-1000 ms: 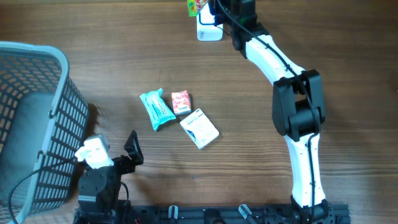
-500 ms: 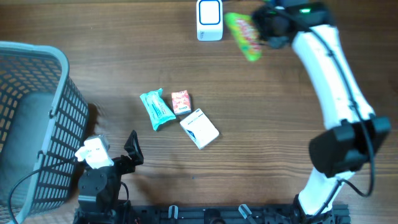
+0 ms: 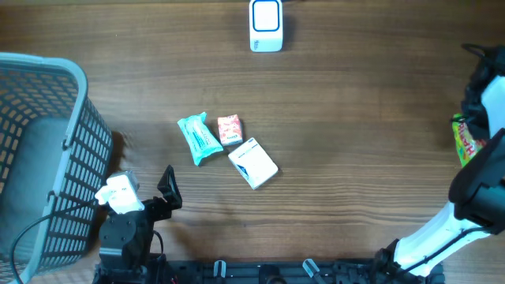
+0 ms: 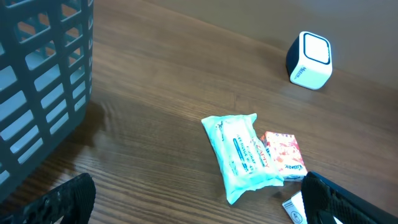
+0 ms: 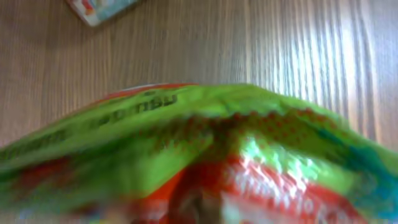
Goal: Scan the item barcode
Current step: 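Carry the Haribo bag away to the right side of the table, then reach the right gripper to the white bandage box and grasp it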
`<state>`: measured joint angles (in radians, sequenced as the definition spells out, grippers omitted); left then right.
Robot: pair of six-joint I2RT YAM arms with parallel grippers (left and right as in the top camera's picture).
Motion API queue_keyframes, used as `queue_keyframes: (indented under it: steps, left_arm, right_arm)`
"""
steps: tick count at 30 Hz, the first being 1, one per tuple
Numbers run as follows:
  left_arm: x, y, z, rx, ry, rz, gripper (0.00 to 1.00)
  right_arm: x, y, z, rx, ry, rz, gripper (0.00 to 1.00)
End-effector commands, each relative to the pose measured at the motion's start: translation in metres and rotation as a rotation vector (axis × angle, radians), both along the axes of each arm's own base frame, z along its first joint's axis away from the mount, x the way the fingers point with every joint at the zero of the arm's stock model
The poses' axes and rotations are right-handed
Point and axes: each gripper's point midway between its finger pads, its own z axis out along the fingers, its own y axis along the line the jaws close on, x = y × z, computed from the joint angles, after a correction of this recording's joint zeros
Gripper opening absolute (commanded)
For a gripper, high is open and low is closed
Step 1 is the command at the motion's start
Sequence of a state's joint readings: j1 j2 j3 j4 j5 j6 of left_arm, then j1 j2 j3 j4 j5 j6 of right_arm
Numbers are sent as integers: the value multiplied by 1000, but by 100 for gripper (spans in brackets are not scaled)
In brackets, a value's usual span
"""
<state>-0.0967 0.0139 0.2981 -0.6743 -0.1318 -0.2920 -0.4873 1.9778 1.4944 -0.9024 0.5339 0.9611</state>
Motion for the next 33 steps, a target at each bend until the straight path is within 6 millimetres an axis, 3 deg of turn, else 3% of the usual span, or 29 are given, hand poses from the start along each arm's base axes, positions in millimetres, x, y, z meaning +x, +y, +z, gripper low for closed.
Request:
queue_keyframes:
  steps: [1, 5, 7, 8, 10, 13, 15, 16, 17, 18, 19, 22, 24, 25, 30, 33]
  left_arm:
    - [0, -2, 0, -11, -6, -9, 100]
    - [0, -2, 0, -11, -6, -9, 100]
    - [0, -2, 0, -11, -6, -9, 100]
    - [0, -2, 0, -11, -6, -9, 100]
    - [0, -2, 0, -11, -6, -9, 100]
    - [0, -2, 0, -11, -6, -9, 100]
    - [0, -2, 0, -11, -6, -9, 100]
    - [0, -2, 0, -11, -6, -9, 100]
    - [0, -2, 0, -11, -6, -9, 100]
    - [0, -2, 0, -11, -6, -9, 100]
    - [0, -2, 0, -11, -6, -9, 100]
    - [0, -2, 0, -11, -6, -9, 100]
    - [0, -2, 0, -11, -6, -9, 100]
    - [0, -2, 0, -11, -6, -9, 100]
    - [0, -2, 0, -11, -6, -9, 100]
    - [0, -2, 0, -11, -6, -9, 100]
  right_arm:
    - [26, 4, 18, 118, -86, 172, 99]
    - [60, 33, 70, 238, -283, 274, 100]
    - [72, 68, 91, 363, -398, 358, 100]
    - [77, 94, 96, 458, -435, 407, 100]
    - [84, 165, 96, 661, -432, 630, 99]
    - [84, 280, 86, 767, -314, 1143, 100]
    - [71, 348, 75, 781, -212, 1437, 100]
    - [62, 373, 71, 792, -176, 1519, 99]
    - [49, 413, 63, 783, -116, 1645, 100]
    - [44, 431, 57, 744, -79, 1704, 100]
    - [42, 448, 49, 646, -20, 1771, 100]
    - [39, 470, 38, 340, 142, 1869, 100]
    - [21, 497, 37, 345, 166, 1984, 100]
    - [5, 518, 30, 354, 201, 2157, 100]
    - [-20, 545, -10, 345, 204, 2332, 100]
    - [-41, 574, -8, 554, 73, 2428, 100]
